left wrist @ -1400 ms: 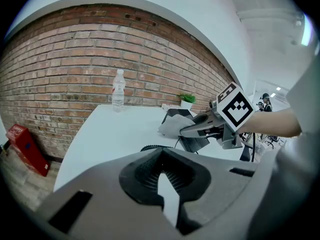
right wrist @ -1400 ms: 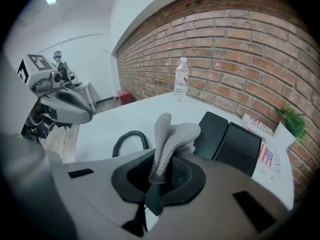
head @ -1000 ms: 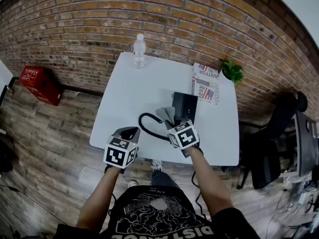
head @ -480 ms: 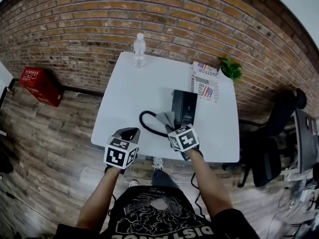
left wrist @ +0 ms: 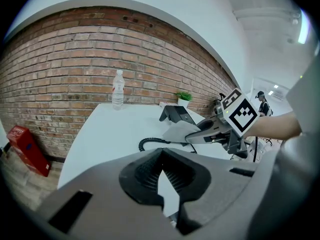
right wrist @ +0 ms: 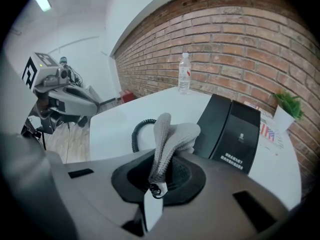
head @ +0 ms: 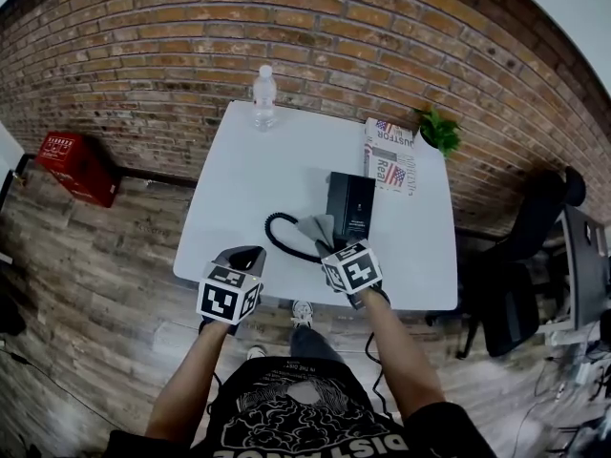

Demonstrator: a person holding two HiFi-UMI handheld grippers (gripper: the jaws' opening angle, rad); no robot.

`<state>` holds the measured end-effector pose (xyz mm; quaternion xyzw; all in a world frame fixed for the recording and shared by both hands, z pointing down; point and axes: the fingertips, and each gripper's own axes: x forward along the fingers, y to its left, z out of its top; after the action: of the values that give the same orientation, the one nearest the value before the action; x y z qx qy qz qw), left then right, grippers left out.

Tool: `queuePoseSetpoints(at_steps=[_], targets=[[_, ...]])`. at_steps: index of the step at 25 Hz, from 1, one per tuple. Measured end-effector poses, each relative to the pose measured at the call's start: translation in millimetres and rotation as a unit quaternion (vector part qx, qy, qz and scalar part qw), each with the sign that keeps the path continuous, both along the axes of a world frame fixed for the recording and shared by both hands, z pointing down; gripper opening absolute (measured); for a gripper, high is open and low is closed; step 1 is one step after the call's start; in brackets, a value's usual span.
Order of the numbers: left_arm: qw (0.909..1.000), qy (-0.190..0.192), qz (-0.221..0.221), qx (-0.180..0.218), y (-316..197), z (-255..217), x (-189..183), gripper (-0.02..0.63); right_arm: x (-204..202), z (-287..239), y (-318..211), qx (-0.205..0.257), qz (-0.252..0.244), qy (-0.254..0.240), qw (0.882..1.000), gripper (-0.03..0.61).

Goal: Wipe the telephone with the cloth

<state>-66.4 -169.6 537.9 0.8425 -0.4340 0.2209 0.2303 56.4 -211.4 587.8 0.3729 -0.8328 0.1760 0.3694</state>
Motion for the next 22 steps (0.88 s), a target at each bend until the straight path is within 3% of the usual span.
queuePoseSetpoints(at_steps=[12,22], targets=[[1.0000,0.006,0.001,0.001,-20.6,-2.5,17.5,0.006,29.8,-71.2,-51.6,0.070,0.026,-0.036,0.997,0.011],[0.9999,0.013,-0.001,0.003,-55.9,-5.2,38.3,0.006,62.6,-101.8,-100.4,0.100,0.041,-0.038,0.993,0.011]])
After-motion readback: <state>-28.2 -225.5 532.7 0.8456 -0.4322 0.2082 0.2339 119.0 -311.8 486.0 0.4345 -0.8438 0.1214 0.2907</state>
